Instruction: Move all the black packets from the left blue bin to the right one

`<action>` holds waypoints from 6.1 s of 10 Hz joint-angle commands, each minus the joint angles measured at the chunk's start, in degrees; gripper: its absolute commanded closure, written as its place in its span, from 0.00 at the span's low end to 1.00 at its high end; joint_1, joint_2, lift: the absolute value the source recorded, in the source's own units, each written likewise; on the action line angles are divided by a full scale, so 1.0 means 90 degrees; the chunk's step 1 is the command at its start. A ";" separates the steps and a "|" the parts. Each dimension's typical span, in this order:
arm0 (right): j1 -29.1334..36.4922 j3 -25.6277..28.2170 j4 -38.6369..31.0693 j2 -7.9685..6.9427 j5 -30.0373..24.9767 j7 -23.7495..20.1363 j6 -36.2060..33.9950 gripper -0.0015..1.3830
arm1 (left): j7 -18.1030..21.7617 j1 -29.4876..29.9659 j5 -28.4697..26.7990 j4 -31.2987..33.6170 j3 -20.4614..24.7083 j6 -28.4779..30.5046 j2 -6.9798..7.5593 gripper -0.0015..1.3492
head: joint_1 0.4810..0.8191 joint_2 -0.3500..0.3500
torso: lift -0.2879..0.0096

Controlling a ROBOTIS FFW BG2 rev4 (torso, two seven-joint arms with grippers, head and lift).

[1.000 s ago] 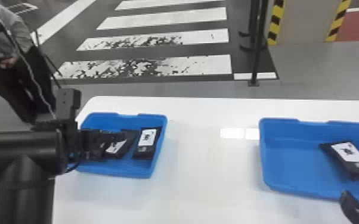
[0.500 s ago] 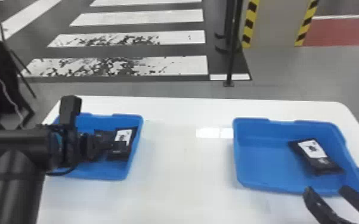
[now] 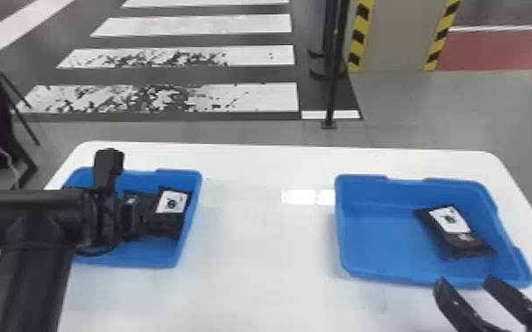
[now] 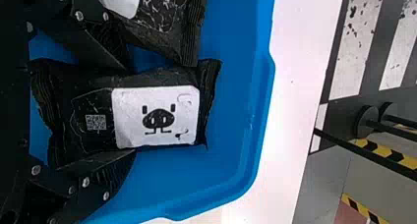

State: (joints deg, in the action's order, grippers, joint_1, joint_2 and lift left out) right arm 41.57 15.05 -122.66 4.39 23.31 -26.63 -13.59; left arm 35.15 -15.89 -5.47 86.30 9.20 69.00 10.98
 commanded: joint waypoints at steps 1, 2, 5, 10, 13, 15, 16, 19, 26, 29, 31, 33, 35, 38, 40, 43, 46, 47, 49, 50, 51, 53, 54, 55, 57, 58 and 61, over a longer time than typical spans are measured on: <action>-0.0041 -0.0021 0.0043 0.0000 0.0000 -0.0009 -0.0020 0.12 | -0.0068 -0.0204 0.0024 -0.0503 -0.0007 -0.0167 -0.0058 0.48 | 0.63 0.59 | 0.46; -0.0041 -0.0021 0.0043 0.0000 0.0013 -0.0009 -0.0020 0.12 | -0.0078 -0.0219 0.0062 -0.0581 0.0006 -0.0245 -0.0068 0.62 | 0.63 0.59 | 0.46; 0.0053 -0.0009 -0.0020 0.0000 0.0102 -0.0019 -0.0020 0.12 | 0.0118 0.0031 -0.0040 -0.0191 0.0120 -0.0651 -0.0019 0.91 | 0.63 0.59 | 0.46; 0.0053 -0.0021 -0.0160 0.0020 0.0102 -0.0107 -0.0145 0.12 | 0.0284 0.1343 0.0417 0.2590 0.0539 -0.0183 0.0000 0.90 | 0.63 0.63 | 0.46; -0.0150 -0.0199 -0.0270 0.0039 0.0267 -0.0371 -0.0442 0.12 | 0.0645 0.1921 0.1750 0.3153 0.0336 -0.0870 -0.0088 0.90 | 0.63 0.57 | 0.46; -0.0431 -0.0453 -0.0270 0.0137 0.0571 -0.0634 -0.0739 0.12 | 0.0830 0.2046 0.2359 0.3153 -0.0146 -0.1058 -0.0127 0.90 | 0.63 0.50 | 0.46; -0.0666 -0.0656 -0.0254 0.0205 0.0775 -0.0781 -0.0989 0.12 | 0.0909 0.2078 0.2626 0.3153 -0.0400 -0.1120 -0.0146 0.90 | 0.63 0.47 | 0.46; -0.1119 -0.1024 -0.0129 0.0410 0.1282 -0.0800 -0.1208 0.12 | 0.0987 0.2140 0.3248 0.3153 -0.1314 -0.1151 -0.0166 0.90 | 0.63 0.41 | 0.46; -0.1853 -0.1329 0.0512 0.0576 0.1790 -0.0722 -0.0927 0.38 | 0.1006 0.1890 0.3642 0.3090 -0.2139 -0.0995 -0.0136 0.90 | 0.63 0.22 | 0.46; -0.1853 -0.1532 0.0605 0.0557 0.1993 -0.0722 -0.0911 0.91 | 0.1016 0.1890 0.3654 0.3075 -0.2127 -0.0964 -0.0146 0.90 | 0.63 0.23 | 0.46; -0.1838 -0.1557 0.0605 0.0557 0.2146 -0.0722 -0.0864 0.92 | 0.1006 0.1906 0.3654 0.3075 -0.2101 -0.0964 -0.0156 0.90 | 0.63 0.25 | 0.46; -0.1853 -0.1545 0.0605 0.0557 0.2196 -0.0722 -0.0848 0.92 | 0.0850 0.2062 0.3959 0.3028 -0.1987 -0.0933 -0.0175 0.67 | 0.63 0.25 | 0.46; -0.1978 -0.1304 0.0730 0.0586 0.2171 -0.0722 -0.0833 0.92 | 0.0830 0.2437 0.3984 0.3028 -0.1530 -0.0901 -0.0244 0.07 | 0.63 0.26 | 0.46; -0.2556 -0.1037 0.1293 0.0732 0.2069 -0.0644 -0.0864 0.92 | 0.0869 0.3109 0.3997 0.3528 -0.0806 -0.0948 -0.0351 0.11 | 0.63 0.26 | 0.46; -0.3025 -0.0961 0.1887 0.0840 0.1904 -0.0586 -0.0927 0.86 | 0.0869 0.3406 0.3972 0.3825 -0.0413 -0.0901 -0.0410 0.12 | 0.63 0.28 | 0.46; -0.3119 -0.0440 0.2184 0.0820 0.1422 -0.0507 -0.1067 0.56 | 0.0869 0.3562 0.3959 0.3997 -0.0108 -0.0870 -0.0439 0.12 | 0.63 0.26 | 0.46; -0.2697 -0.0085 0.1699 0.0693 0.0787 -0.0381 -0.0942 0.06 | 0.0869 0.3578 0.3896 0.4075 -0.0070 -0.0901 -0.0459 0.12 | 0.63 0.21 | 0.46; -0.2338 0.0017 0.1309 0.0615 0.0368 -0.0312 -0.0520 0.10 | 0.0840 0.3562 0.3591 0.4231 -0.0045 -0.0917 -0.0459 0.12 | 0.63 0.20 | 0.46; -0.1322 0.0017 0.0324 0.0361 -0.0114 0.0098 0.0245 0.10 | 0.0743 0.3546 0.3337 0.4387 0.0133 -0.0933 -0.0488 0.12 | 0.63 0.18 | 0.46; -0.0838 0.0017 -0.0066 0.0225 -0.0203 0.0254 0.0573 0.10 | 0.0694 0.3546 0.3312 0.4387 0.0235 -0.0886 -0.0488 0.12 | 0.63 0.18 | 0.46; -0.0431 0.0017 -0.0332 0.0098 -0.0216 0.0371 0.0808 0.10 | 0.0645 0.3531 0.3159 0.4387 0.0387 -0.0886 -0.0498 0.12 | 0.63 0.19 | 0.46; 0.0319 -0.0047 -0.0941 -0.0059 -0.0520 0.0655 0.1245 0.10 | 0.0479 0.3437 0.3007 0.4387 0.0768 -0.0714 -0.0517 0.12 | 0.63 0.25 | 0.46; 0.0616 -0.0123 -0.1176 -0.0098 -0.0533 0.0791 0.1323 0.10 | 0.0410 0.3343 0.2867 0.4387 0.0958 -0.0683 -0.0508 0.12 | 0.63 0.27 | 0.46; 0.0819 -0.0136 -0.1223 -0.0137 -0.0482 0.0821 0.1323 0.10 | 0.0293 0.3125 0.2563 0.4387 0.1187 -0.0573 -0.0478 0.11 | 0.63 0.31 | 0.46; 0.0912 -0.0212 -0.1145 -0.0146 -0.0355 0.0811 0.1230 0.10 | 0.0078 0.2687 0.1763 0.4356 0.1504 -0.0073 -0.0351 0.11 | 0.63 0.46 | 0.46; 0.0897 -0.0224 -0.1145 -0.0137 -0.0330 0.0811 0.1183 0.10 | 0.0010 0.2453 0.1344 0.4278 0.1593 0.0208 -0.0273 0.12 | 0.63 0.53 | 0.46; 0.0897 -0.0237 -0.1113 -0.0098 -0.0266 0.0791 0.1089 0.10 | -0.0078 0.1796 0.0646 0.3512 0.1555 0.0786 -0.0117 0.12 | 0.63 0.68 | 0.46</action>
State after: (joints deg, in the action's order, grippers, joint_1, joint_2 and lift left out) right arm 49.63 12.94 -132.79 3.44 20.82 -19.50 -3.63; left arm 34.51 1.32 1.47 119.31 23.49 75.10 9.72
